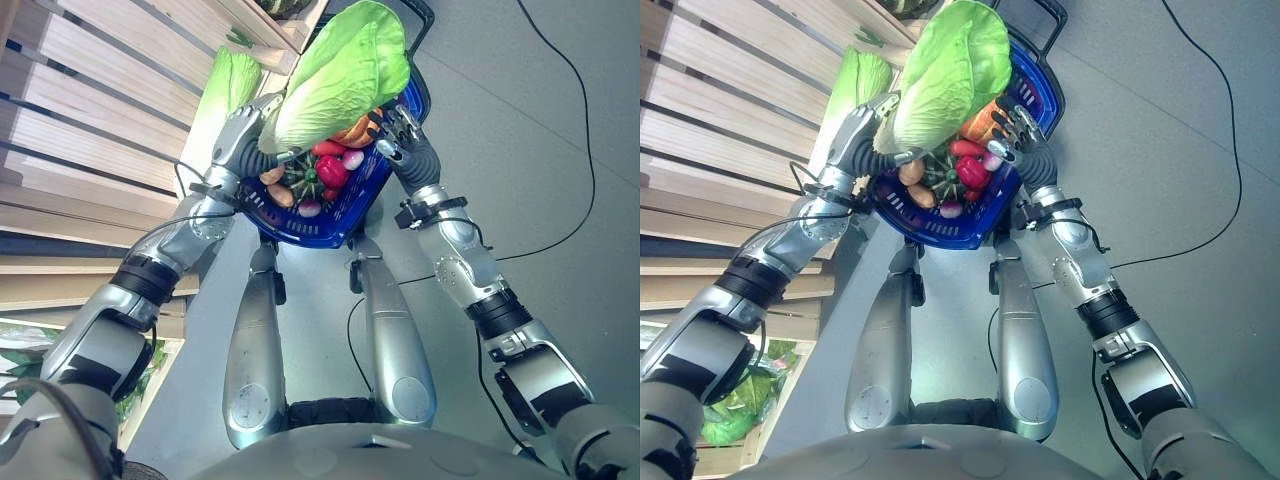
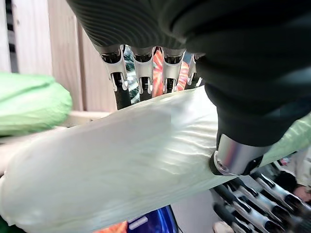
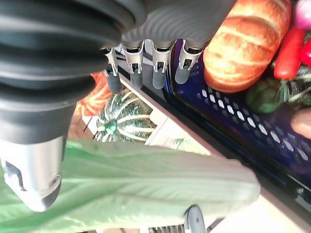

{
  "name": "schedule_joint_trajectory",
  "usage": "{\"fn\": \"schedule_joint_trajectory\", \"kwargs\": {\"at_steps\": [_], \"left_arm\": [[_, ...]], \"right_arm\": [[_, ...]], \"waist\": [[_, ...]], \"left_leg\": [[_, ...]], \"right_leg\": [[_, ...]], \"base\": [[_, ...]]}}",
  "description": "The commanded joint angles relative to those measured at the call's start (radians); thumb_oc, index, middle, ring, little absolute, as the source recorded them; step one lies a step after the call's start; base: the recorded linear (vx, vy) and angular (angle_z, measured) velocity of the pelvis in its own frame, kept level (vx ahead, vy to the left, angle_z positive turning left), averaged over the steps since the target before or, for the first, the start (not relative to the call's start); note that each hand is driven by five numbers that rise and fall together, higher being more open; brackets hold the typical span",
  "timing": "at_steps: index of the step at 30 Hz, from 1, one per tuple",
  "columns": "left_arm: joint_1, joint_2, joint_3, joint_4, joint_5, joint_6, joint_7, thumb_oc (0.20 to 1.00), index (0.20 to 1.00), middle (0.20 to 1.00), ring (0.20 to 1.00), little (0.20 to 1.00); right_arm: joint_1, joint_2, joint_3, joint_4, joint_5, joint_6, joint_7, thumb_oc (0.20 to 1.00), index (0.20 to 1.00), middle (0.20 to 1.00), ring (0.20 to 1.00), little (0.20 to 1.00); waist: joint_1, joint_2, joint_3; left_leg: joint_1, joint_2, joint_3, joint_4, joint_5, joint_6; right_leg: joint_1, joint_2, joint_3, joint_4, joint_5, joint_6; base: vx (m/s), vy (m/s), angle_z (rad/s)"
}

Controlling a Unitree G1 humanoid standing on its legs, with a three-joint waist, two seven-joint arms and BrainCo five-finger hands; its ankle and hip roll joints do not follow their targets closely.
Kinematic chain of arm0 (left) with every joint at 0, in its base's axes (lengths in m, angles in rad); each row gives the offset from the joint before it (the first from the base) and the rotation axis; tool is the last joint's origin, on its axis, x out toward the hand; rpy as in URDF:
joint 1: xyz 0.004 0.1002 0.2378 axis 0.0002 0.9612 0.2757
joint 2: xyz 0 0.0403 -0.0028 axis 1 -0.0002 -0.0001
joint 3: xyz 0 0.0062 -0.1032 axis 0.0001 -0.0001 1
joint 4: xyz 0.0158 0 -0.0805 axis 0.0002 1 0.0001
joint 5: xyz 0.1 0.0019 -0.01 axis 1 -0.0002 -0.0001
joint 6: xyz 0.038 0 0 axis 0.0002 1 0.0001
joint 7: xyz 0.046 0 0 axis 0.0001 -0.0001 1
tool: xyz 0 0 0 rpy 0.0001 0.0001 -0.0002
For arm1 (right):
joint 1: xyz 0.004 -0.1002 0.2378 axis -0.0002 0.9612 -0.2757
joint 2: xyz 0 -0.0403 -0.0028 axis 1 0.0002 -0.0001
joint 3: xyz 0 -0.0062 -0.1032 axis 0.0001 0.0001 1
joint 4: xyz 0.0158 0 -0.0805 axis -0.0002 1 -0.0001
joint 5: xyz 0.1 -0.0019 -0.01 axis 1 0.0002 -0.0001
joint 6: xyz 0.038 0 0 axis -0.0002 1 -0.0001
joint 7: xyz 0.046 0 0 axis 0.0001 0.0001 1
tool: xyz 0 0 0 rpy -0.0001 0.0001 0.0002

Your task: Pick up fruits and vegetables into the basket

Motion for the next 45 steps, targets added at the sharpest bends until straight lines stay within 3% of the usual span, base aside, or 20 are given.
{"fn": "schedule_joint_trajectory", "kwargs": {"at_steps": [1, 8, 24, 39, 40, 41, 42, 45], "left_arm": [[-0.036, -0.022, 0.002, -0.109, -0.069, -0.068, -0.037, 0.2, 0.2, 0.2, 0.2, 0.2], [-0.038, -0.036, -0.023, -0.157, -0.109, -0.057, -0.122, 0.2, 0.2, 0.2, 0.2, 0.2], [-0.057, -0.031, -0.059, -0.172, -0.13, -0.009, -0.191, 0.2, 0.2, 0.2, 0.2, 0.2], [-0.062, -0.019, -0.1, -0.188, -0.149, 0.097, -0.322, 0.2, 0.2, 0.2, 0.2, 0.2], [-0.063, -0.019, -0.105, -0.191, -0.147, 0.106, -0.333, 0.2, 0.2, 0.2, 0.2, 0.2], [-0.064, -0.019, -0.109, -0.194, -0.146, 0.112, -0.34, 0.2, 0.2, 0.2, 0.2, 0.2], [-0.066, -0.018, -0.113, -0.195, -0.148, 0.116, -0.349, 0.2, 0.2, 0.2, 0.2, 0.2], [-0.074, -0.016, -0.13, -0.189, -0.146, 0.121, -0.363, 0.2, 0.2, 0.2, 0.2, 0.2]], "right_arm": [[-0.003, -0.031, 0.027, -0.131, 0.033, -0.019, 0.034, 1.0, 1.0, 1.0, 1.0, 1.0], [-0.02, -0.031, 0.05, -0.166, 0.036, -0.02, 0.032, 1.0, 1.0, 1.0, 1.0, 1.0], [-0.053, -0.051, 0.077, -0.228, 0.06, -0.023, 0.06, 1.0, 1.0, 1.0, 1.0, 1.0], [-0.056, -0.063, 0.084, -0.293, 0.095, -0.049, 0.086, 1.0, 1.0, 1.0, 1.0, 1.0], [-0.057, -0.062, 0.085, -0.294, 0.092, -0.053, 0.09, 0.89, 0.89, 0.89, 0.89, 0.89], [-0.058, -0.062, 0.088, -0.294, 0.093, -0.06, 0.094, 0.438, 0.438, 0.438, 0.438, 0.438], [-0.061, -0.063, 0.086, -0.299, 0.097, -0.057, 0.096, 0.2, 0.2, 0.2, 0.2, 0.2], [-0.065, -0.071, 0.094, -0.298, 0.098, -0.064, 0.096, 0.2, 0.2, 0.2, 0.2, 0.2]], "waist": [[-0.011, 0.021, -0.02], [-0.007, 0.016, -0.02], [-0.005, 0.009, -0.02], [-0.011, 0.009, -0.02], [-0.012, 0.01, -0.02], [-0.012, 0.01, -0.02], [-0.013, 0.011, -0.02], [-0.015, 0.013, -0.02]], "left_leg": [[-0.016, -0.052, 0.009, 0.022, -0.048, 0.016], [-0.016, -0.052, 0.009, 0.018, -0.049, 0.017], [-0.02, -0.051, 0.009, 0.017, -0.048, 0.016], [-0.025, -0.05, 0.017, 0.014, -0.048, 0.016], [-0.025, -0.049, 0.019, 0.014, -0.048, 0.016], [-0.026, -0.048, 0.02, 0.014, -0.047, 0.016], [-0.024, -0.048, 0.022, 0.012, -0.048, 0.016], [-0.026, -0.047, 0.026, 0.013, -0.049, 0.014]], "right_leg": [[0.06, 0.026, -0.062, -0.031, -0.023, 0.04], [0.057, 0.029, -0.063, -0.033, -0.02, 0.043], [0.05, 0.03, -0.068, -0.031, -0.016, 0.049], [0.046, 0.031, -0.072, -0.038, -0.012, 0.053], [0.045, 0.03, -0.073, -0.038, -0.012, 0.053], [0.043, 0.03, -0.073, -0.038, -0.011, 0.053], [0.045, 0.029, -0.074, -0.041, -0.011, 0.054], [0.043, 0.026, -0.076, -0.042, -0.01, 0.055]], "base": [[0.0, 0.0, 0.0], [0.0, 0.0, 0.0], [0.0, 0.0, 0.0], [0.0, 0.0, 0.0], [0.0, 0.0, 0.0], [0.0, 0.0, 0.0], [0.0, 0.0, 0.0], [0.0, 0.0, 0.0]]}}
